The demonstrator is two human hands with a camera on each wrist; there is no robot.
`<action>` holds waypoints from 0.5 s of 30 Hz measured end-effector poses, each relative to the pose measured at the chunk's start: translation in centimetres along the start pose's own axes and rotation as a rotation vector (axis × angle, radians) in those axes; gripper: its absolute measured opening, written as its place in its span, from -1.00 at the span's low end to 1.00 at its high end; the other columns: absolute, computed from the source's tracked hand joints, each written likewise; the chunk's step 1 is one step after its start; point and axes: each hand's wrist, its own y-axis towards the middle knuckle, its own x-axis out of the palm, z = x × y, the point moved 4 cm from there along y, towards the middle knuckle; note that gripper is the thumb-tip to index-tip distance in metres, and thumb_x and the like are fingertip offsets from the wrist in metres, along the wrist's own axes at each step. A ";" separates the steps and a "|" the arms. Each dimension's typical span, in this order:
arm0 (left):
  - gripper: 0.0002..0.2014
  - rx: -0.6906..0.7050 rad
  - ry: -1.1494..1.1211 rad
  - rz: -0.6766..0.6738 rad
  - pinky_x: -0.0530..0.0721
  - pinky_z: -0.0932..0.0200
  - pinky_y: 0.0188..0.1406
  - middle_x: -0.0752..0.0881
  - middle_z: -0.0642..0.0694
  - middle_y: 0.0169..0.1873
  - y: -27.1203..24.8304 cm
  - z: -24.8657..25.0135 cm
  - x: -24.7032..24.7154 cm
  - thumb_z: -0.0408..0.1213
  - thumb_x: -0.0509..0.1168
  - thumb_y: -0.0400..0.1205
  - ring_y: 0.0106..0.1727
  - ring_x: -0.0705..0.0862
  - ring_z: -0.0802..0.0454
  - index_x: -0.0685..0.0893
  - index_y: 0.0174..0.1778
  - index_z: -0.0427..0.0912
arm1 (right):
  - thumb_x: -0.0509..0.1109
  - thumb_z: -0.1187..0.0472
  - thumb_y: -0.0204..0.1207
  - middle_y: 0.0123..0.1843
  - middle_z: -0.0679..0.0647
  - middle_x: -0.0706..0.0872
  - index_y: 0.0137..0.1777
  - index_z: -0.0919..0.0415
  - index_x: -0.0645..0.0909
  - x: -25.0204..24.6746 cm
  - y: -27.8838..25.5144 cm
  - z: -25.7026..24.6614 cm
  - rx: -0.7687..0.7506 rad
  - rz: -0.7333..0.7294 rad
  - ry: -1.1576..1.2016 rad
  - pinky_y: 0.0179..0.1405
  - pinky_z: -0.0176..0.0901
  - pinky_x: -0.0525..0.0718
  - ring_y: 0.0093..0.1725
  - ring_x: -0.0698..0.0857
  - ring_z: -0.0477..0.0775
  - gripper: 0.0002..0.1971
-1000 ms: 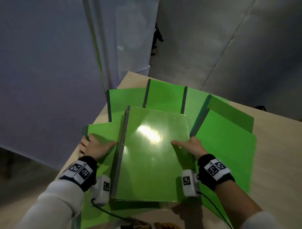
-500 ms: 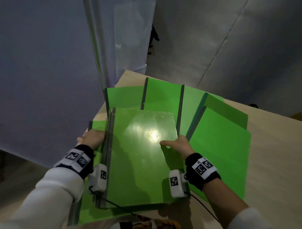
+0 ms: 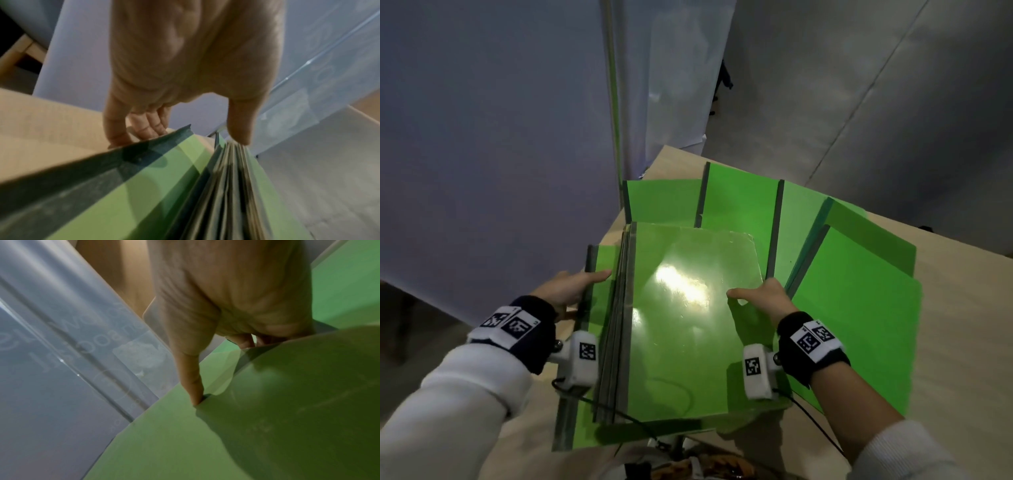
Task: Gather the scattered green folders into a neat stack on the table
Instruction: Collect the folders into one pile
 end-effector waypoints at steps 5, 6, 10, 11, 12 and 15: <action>-0.07 0.058 0.108 -0.069 0.57 -0.04 0.16 0.64 -0.28 0.23 -1.2 0.8 1.4 0.20 0.53 0.21 0.23 0.60 -0.24 0.53 0.34 -0.41 | 0.59 0.03 0.29 0.24 0.34 0.63 0.37 0.47 0.40 2.9 -1.5 -1.1 0.006 -0.069 0.054 0.12 0.05 0.66 0.22 0.64 0.30 -0.24; 0.07 0.059 0.114 -0.086 0.61 -0.08 0.21 0.67 -0.33 0.22 -1.3 0.9 1.5 0.25 0.58 0.01 0.22 0.64 -0.29 0.55 0.32 -0.41 | 0.59 0.03 0.29 0.26 0.33 0.62 0.39 0.47 0.38 3.4 -1.7 -1.2 -0.001 -0.068 0.064 0.10 0.02 0.64 0.23 0.63 0.30 -0.21; 0.04 0.068 0.056 -0.104 0.59 -0.25 0.32 0.68 -0.43 0.19 -0.6 0.9 1.3 0.01 0.68 -0.06 0.21 0.66 -0.40 0.56 0.29 -0.49 | 0.63 -0.01 0.21 0.45 0.32 0.48 0.54 0.39 0.24 4.0 -2.5 -0.8 -0.004 -0.070 0.106 0.33 0.10 0.56 0.40 0.51 0.32 -0.02; 0.09 0.078 0.021 -0.100 0.58 -0.26 0.33 0.69 -0.45 0.19 -0.6 0.8 1.3 0.00 0.68 -0.15 0.22 0.66 -0.41 0.57 0.27 -0.51 | 0.63 0.01 0.23 0.50 0.30 0.42 0.57 0.37 0.21 3.8 -2.8 -0.7 0.006 -0.070 0.113 0.36 0.11 0.51 0.45 0.46 0.31 -0.01; 0.15 0.097 -0.016 -0.095 0.58 -0.26 0.33 0.69 -0.45 0.18 -0.6 0.8 1.4 0.00 0.69 -0.26 0.22 0.66 -0.42 0.58 0.25 -0.53 | 0.62 0.02 0.25 0.53 0.29 0.39 0.57 0.35 0.21 3.6 -2.7 -0.5 0.010 -0.064 0.139 0.38 0.12 0.48 0.48 0.43 0.30 -0.03; 0.20 0.167 -0.104 -0.086 0.56 -0.23 0.37 0.69 -0.45 0.18 -0.2 0.6 1.5 0.04 0.68 -0.38 0.27 0.64 -0.39 0.62 0.18 -0.54 | 0.58 0.08 0.31 0.52 0.27 0.42 0.56 0.33 0.21 3.6 -2.7 0.0 0.004 -0.105 0.185 0.37 0.07 0.46 0.48 0.44 0.27 -0.10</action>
